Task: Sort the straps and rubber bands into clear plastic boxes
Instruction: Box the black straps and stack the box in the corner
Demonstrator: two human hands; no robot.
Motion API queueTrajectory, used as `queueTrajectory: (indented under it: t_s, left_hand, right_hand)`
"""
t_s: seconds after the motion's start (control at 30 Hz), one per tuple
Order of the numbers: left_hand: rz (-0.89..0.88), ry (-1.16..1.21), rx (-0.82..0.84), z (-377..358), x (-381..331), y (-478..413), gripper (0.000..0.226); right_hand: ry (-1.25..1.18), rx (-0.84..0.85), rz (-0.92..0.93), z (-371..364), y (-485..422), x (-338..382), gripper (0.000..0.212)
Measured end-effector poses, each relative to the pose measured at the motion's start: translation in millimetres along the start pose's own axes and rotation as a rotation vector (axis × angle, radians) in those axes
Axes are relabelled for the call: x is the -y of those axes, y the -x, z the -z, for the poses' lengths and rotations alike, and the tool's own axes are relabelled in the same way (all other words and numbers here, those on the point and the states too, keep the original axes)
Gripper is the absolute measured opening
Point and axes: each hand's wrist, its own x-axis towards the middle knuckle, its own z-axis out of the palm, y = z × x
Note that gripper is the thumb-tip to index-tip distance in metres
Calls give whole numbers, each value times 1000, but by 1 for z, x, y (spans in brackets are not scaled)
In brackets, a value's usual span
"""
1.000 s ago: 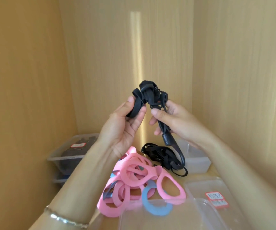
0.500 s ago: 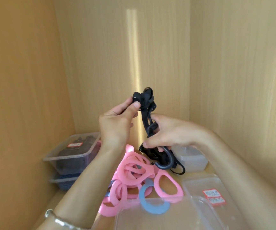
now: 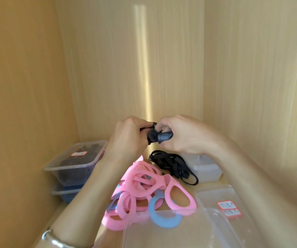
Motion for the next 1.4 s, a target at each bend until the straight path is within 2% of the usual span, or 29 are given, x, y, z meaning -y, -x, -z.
queueTrajectory:
  t_s: [0.07,0.2,0.33,0.37,0.4,0.5,0.63,0.73,0.87,0.97,1.1,1.27,1.4]
  left_hand:
    - [43,17,124,5,3,-1,31]
    - [112,143,298,14,8,-5,25]
    - [218,483,412,23,20,-7,18]
    - [248,610,426,23,23,-6,24]
    - [281,747,436,23,25,-6,29]
    - [291,1068,410,21,16,-5,24]
    - [343,1273,244,13,5,-7,24]
    - [407,1334,120,9,1,-8,23]
    - [494,1404,-54,3,0,-10,19]
    - [528,1445,-129,-5,-2,-7,20]
    - [489,1300,-78,-16,-9,1,30]
    - [469,1129,-62,-16,-18,4,33]
    - [443,1098,-19,-15,-21,8,28]
  right_hand:
    - [27,-66,17,2,1,-2,35]
    - [-7,-167,91,3,-2,-12,24]
    - [-329,-175,182,0,-5,-24,18]
    - [-432,-171,186,0,-5,-23,18]
    - [-523,-181,192,0,-5,-23,19]
    - [-739,-218,186,-5,-7,-20,29]
    - [-779,-231,130,-14,-11,-18,37]
    - [-773,-198,128,-12,-11,-17,39]
    - [-771,-79,134,-14,-8,-20,29]
    - [-813,14,134,-15,-8,-22,42]
    - [-914,33,99,-16,-9,-22,49]
    - [-992,-52,36,-14,-9,-21,55]
    - [-1096,-98,20,-12,-8,-18,47]
